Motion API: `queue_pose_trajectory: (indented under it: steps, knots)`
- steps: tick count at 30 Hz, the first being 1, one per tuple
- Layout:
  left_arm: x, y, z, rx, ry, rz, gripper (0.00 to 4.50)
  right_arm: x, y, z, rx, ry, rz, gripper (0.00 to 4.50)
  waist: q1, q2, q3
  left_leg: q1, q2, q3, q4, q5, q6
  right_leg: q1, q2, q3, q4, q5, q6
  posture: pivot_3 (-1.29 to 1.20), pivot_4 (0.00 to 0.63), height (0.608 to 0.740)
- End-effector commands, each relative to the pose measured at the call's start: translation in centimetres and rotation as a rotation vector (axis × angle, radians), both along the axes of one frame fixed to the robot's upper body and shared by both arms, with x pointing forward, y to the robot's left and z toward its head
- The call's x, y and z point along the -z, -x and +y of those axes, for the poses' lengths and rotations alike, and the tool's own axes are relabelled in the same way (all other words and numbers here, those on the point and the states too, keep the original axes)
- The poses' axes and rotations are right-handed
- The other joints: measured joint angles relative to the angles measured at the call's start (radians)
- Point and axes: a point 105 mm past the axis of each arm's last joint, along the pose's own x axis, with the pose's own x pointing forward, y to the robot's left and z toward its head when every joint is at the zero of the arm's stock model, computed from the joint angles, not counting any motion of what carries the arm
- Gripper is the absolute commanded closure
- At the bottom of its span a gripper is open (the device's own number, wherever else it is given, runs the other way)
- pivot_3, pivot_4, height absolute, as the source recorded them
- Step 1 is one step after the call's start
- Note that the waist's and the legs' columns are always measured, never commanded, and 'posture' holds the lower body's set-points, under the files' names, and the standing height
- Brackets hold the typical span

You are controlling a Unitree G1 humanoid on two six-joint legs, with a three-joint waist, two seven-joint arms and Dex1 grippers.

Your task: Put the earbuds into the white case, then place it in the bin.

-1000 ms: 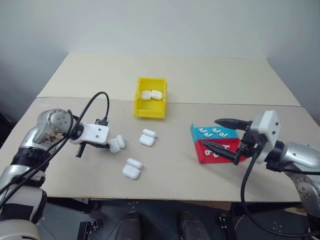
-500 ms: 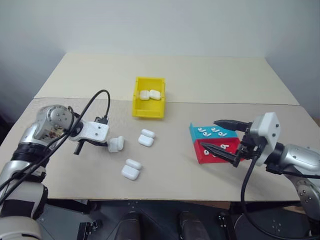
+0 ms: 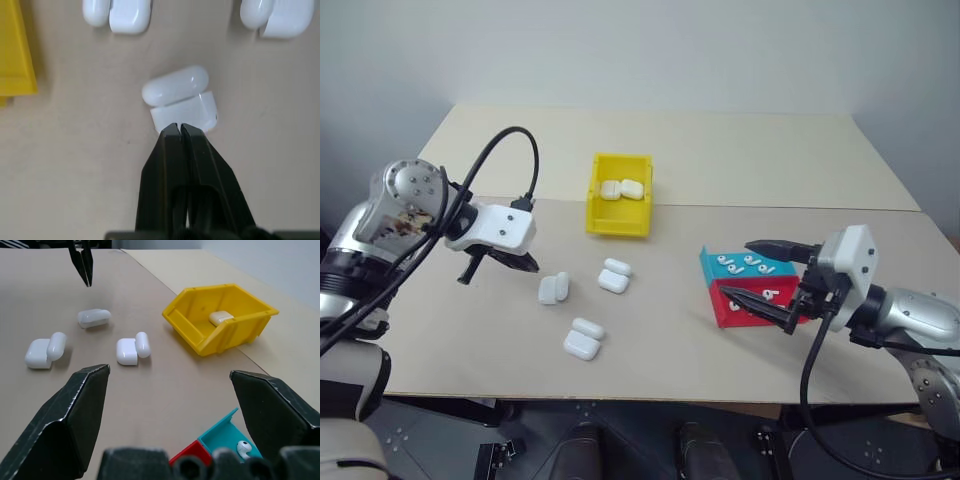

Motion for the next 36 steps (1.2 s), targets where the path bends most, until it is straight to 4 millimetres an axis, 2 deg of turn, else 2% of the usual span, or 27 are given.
queue_pose_trajectory:
  steps: [1,10,11,18,26,33,36]
  knots:
    - [-1.3,0.1,-0.3,0.002,-0.030,-0.017,3.25,-1.0,0.6,0.1,-0.013,-0.001,-0.052,0.00,0.000,0.000,0.000,0.000,0.000,0.000,0.000,0.000,0.000,0.000,0.000,0.000,0.000,0.000,0.000,0.00,0.150,0.740]
    - [-1.2,0.0,-0.5,-0.064,-0.102,0.020,0.19,-1.0,0.5,0.1,-0.009,0.000,-0.055,0.00,-0.002,0.000,0.000,0.000,0.000,0.000,0.000,0.000,0.000,0.000,0.000,0.000,0.000,0.000,0.000,0.00,0.150,0.740]
    - [-1.1,0.1,-0.4,-0.077,-0.120,0.027,0.02,-1.0,0.5,0.1,-0.009,0.000,-0.055,0.00,-0.002,0.000,0.000,0.000,0.000,0.000,0.000,0.000,0.000,0.000,0.000,0.000,0.000,0.000,0.000,0.00,0.150,0.740]
    - [-0.3,0.5,-0.7,-0.197,-0.179,0.111,0.02,-1.0,0.4,0.3,-0.005,-0.006,-0.056,0.00,-0.002,0.000,0.000,0.000,0.000,0.000,0.000,0.000,0.000,0.000,0.000,0.000,0.000,0.000,0.000,0.00,0.150,0.740]
    - [0.8,1.0,-1.1,-0.243,-0.217,0.159,0.02,-0.9,0.5,0.5,-0.001,-0.012,-0.057,0.00,-0.001,0.000,0.000,0.000,0.000,0.000,0.000,0.000,0.000,0.000,0.000,0.000,0.000,0.000,0.000,0.00,0.150,0.740]
    - [2.5,-0.1,-1.5,-0.303,-0.248,0.125,0.02,-0.8,0.6,0.4,0.001,-0.011,-0.060,0.00,0.001,0.000,0.000,0.000,0.000,0.000,0.000,0.000,0.000,0.000,0.000,0.000,0.000,0.000,0.000,0.00,0.150,0.740]
    - [3.0,0.0,-1.8,-0.324,-0.229,0.166,0.02,-0.8,0.6,0.4,0.001,-0.010,-0.060,0.00,0.002,0.000,0.000,0.000,0.000,-0.001,0.000,0.000,0.000,0.000,0.000,0.000,0.000,0.000,0.000,0.00,0.150,0.740]
